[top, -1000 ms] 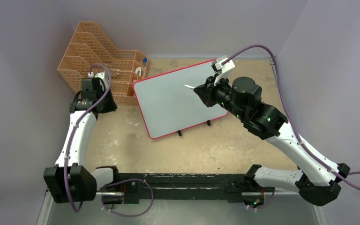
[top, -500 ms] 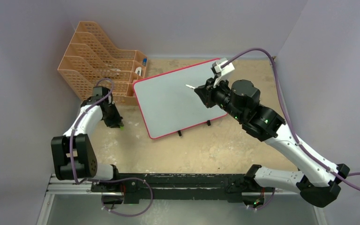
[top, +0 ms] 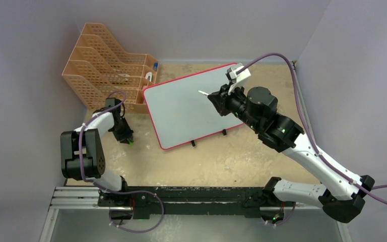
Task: Write a sentence on the whiteboard
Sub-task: Place the pen cap at the center of the board.
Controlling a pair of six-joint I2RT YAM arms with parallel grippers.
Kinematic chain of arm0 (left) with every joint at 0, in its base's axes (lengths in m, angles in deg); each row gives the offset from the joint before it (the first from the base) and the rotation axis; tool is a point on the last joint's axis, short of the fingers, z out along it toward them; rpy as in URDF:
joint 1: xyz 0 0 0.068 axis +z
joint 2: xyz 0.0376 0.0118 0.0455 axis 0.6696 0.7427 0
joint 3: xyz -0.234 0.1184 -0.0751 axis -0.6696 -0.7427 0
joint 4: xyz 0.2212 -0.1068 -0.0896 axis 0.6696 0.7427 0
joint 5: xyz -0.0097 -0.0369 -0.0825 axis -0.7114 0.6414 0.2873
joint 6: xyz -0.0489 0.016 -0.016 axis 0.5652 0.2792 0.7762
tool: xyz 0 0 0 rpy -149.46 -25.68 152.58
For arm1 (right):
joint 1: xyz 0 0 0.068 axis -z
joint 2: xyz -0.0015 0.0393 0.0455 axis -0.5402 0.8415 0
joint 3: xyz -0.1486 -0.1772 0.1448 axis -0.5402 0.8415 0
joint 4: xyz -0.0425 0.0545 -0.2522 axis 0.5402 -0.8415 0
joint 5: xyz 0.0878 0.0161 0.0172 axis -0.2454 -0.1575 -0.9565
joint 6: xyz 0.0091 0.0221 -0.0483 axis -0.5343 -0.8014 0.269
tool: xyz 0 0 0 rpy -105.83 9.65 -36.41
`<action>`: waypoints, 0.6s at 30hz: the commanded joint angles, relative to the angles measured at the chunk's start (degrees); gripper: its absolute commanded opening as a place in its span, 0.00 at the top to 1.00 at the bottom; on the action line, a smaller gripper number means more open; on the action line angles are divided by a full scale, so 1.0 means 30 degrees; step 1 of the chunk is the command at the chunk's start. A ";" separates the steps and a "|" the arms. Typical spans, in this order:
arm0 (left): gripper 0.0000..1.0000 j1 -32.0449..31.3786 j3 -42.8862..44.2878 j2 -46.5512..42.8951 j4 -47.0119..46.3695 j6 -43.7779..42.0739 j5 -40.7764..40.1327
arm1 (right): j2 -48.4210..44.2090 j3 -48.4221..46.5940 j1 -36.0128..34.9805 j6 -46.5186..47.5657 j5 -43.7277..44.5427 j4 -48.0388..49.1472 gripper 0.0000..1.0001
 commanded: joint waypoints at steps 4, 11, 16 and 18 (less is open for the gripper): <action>0.78 0.0122 -0.0040 0.0422 -0.0704 0.0296 -0.0082 | -0.0078 0.0141 0.0065 0.0409 0.0895 0.1320 1.00; 0.55 0.0124 -0.0107 -0.0439 -0.0527 0.0338 0.0123 | -0.0115 0.0184 0.0065 0.0377 0.1063 0.1278 1.00; 0.48 0.0112 -0.0109 -0.0505 -0.0460 0.0283 -0.0002 | -0.0208 0.0089 0.0065 0.0345 0.1289 0.1241 1.00; 0.48 0.0071 -0.0077 -0.0216 -0.0474 0.0250 0.0131 | -0.0241 0.0011 0.0067 0.0269 0.1284 0.1240 1.00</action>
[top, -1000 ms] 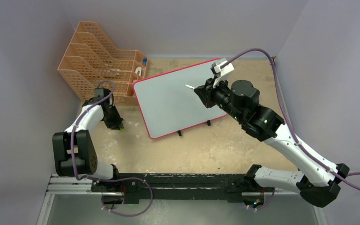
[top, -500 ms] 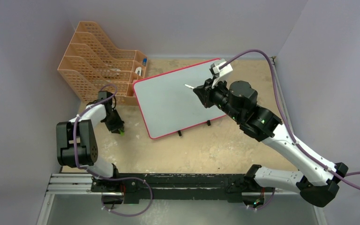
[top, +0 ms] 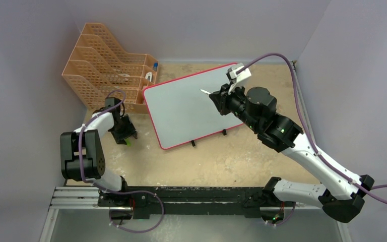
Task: Write a sentence on the whiteboard
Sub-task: Place the pen cap at the center of the board, then write a sentence on the whiteboard.
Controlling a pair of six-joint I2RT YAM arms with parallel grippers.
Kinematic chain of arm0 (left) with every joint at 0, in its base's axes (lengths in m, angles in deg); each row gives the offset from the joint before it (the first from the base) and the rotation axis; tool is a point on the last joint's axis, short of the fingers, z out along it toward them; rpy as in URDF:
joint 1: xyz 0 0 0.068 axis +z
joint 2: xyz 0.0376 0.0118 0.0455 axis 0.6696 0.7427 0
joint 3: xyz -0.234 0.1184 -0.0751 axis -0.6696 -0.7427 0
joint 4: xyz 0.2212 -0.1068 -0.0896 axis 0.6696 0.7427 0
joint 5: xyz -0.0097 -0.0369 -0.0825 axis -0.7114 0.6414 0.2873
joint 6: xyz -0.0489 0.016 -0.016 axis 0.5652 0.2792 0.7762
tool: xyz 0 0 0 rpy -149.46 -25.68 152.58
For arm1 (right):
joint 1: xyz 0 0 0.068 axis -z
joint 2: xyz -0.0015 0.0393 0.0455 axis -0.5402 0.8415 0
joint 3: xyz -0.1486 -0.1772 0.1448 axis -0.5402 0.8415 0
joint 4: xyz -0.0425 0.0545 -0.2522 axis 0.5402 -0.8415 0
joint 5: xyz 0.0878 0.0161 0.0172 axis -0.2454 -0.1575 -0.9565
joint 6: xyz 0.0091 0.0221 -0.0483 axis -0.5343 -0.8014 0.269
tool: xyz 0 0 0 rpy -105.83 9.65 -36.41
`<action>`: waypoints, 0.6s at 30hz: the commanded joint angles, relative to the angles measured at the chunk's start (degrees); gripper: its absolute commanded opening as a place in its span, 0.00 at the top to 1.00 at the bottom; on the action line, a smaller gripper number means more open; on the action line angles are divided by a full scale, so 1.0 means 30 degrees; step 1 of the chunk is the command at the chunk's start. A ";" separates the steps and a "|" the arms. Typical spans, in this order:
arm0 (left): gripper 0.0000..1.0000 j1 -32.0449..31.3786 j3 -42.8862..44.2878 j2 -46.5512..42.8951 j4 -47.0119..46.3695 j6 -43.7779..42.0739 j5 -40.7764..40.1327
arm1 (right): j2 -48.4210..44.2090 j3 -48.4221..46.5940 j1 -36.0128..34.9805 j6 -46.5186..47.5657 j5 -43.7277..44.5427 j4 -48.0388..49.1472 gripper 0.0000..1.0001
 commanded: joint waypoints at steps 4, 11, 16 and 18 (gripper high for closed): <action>0.48 0.0077 -0.0130 0.0236 -0.0552 0.0154 0.0986 | -0.0456 -0.0125 0.0072 -0.0025 0.0597 0.1102 1.00; 0.63 0.0074 0.0024 -0.0130 -0.1495 0.0043 0.1972 | -0.0609 -0.0061 0.0067 -0.0173 0.0585 0.0985 1.00; 0.59 0.0074 -0.0685 -0.2453 -0.2772 0.0586 0.3531 | -0.0701 0.0001 0.0073 -0.0171 0.0654 0.1036 1.00; 0.57 0.0074 -0.0894 -0.3026 -0.3113 0.1070 0.3877 | -0.0701 0.0000 0.0065 -0.0166 0.0665 0.1018 1.00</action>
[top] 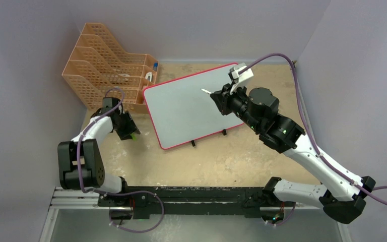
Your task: Write a sentence on the whiteboard
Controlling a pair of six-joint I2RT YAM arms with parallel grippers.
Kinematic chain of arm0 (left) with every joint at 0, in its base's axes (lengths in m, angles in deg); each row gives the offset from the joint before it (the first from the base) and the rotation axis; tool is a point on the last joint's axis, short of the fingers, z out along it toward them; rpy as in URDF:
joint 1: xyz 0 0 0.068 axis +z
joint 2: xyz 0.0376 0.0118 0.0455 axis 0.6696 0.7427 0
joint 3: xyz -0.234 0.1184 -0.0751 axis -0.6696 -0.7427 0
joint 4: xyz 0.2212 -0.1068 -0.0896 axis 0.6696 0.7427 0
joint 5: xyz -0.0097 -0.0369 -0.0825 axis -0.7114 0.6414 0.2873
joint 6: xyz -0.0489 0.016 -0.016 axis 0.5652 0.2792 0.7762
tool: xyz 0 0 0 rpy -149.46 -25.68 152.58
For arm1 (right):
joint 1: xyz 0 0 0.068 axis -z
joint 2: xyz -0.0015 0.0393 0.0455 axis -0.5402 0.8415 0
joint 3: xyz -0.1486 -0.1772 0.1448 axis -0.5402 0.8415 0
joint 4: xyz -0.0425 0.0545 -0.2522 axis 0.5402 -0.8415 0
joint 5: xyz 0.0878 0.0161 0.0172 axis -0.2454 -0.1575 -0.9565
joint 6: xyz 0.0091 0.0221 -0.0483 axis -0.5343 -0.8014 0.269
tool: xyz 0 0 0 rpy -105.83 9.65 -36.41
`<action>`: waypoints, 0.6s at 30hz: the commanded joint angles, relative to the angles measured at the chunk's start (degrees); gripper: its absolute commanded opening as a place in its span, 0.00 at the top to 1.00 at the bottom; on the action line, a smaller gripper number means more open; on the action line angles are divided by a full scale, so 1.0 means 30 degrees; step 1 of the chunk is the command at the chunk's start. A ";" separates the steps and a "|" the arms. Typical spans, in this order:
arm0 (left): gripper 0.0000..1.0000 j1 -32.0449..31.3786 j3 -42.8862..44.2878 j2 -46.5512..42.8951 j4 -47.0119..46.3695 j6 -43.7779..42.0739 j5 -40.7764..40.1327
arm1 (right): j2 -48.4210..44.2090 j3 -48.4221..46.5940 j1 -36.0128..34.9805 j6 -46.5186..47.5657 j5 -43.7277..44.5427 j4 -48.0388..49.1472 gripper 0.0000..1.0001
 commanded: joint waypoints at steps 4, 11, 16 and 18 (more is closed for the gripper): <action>0.56 0.0158 -0.0475 -0.2240 -0.1642 0.1660 0.1850 | -0.0578 0.0016 0.0065 -0.0065 0.0639 0.0934 1.00; 0.58 0.0247 -0.1112 -0.2941 -0.2535 0.3101 0.4602 | -0.0753 0.0290 0.0066 -0.0048 0.0652 0.0904 1.00; 0.56 0.0235 -0.1785 -0.4497 -0.2362 0.3747 0.5627 | -0.0836 0.0378 0.0065 0.0002 0.0648 0.0916 1.00; 0.55 0.0248 -0.2083 -0.5364 -0.2159 0.3804 0.5385 | -0.0881 0.0513 0.0080 0.0003 0.0604 0.1013 1.00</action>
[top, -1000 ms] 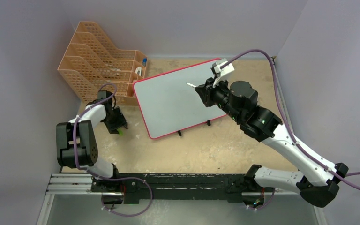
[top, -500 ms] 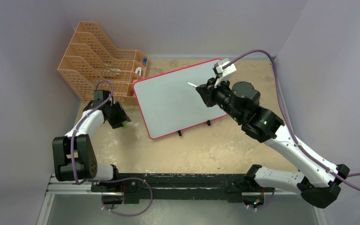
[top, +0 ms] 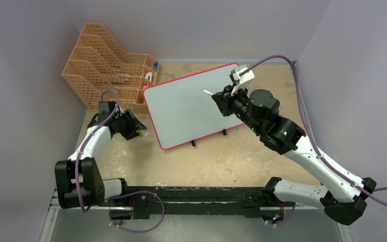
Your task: Write a sentence on the whiteboard
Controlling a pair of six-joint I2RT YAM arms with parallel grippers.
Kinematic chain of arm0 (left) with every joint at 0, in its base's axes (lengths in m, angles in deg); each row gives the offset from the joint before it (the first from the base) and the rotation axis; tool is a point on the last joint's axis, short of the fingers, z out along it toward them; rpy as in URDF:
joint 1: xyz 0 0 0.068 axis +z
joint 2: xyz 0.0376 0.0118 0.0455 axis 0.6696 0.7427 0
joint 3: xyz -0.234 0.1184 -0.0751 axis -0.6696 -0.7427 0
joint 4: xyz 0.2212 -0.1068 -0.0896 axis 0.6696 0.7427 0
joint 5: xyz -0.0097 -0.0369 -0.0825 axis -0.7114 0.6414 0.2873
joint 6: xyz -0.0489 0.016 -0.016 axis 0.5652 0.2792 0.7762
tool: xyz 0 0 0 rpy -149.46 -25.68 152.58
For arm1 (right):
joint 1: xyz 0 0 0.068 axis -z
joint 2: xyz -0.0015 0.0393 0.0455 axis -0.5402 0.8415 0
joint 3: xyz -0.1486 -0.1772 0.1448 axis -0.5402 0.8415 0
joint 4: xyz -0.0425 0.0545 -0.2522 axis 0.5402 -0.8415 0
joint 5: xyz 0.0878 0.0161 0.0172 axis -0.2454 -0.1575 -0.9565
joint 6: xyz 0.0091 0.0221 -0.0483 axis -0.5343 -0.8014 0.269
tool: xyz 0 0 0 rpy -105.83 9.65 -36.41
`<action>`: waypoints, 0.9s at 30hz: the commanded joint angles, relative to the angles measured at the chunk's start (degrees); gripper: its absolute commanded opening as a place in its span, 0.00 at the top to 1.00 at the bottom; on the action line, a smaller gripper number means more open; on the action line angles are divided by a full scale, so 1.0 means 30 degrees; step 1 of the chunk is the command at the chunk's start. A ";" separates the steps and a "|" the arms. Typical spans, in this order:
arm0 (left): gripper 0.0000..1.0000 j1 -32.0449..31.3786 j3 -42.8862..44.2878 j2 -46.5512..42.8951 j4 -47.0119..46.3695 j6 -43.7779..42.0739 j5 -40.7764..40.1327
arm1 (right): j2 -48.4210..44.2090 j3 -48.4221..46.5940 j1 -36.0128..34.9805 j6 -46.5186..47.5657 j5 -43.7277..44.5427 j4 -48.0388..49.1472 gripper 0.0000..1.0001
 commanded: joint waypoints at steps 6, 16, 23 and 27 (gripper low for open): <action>0.46 0.0133 -0.1322 -0.5353 0.0263 0.0313 -0.0018 | -0.0690 0.0398 0.0065 -0.0048 0.0077 0.1029 1.00; 0.42 -0.0080 -0.2734 -0.8173 -0.1439 -0.1267 0.4173 | -0.1551 0.1408 0.0065 -0.0614 0.0029 0.1526 1.00; 0.40 -0.4122 -0.3181 -0.8080 -0.2444 -0.0934 0.1018 | -0.2127 0.1951 0.0067 -0.0894 0.0088 0.1781 1.00; 0.39 -0.5230 -0.3688 -0.8296 -0.2807 -0.0169 -0.0919 | -0.2550 0.2231 0.0065 -0.1112 0.0178 0.1791 1.00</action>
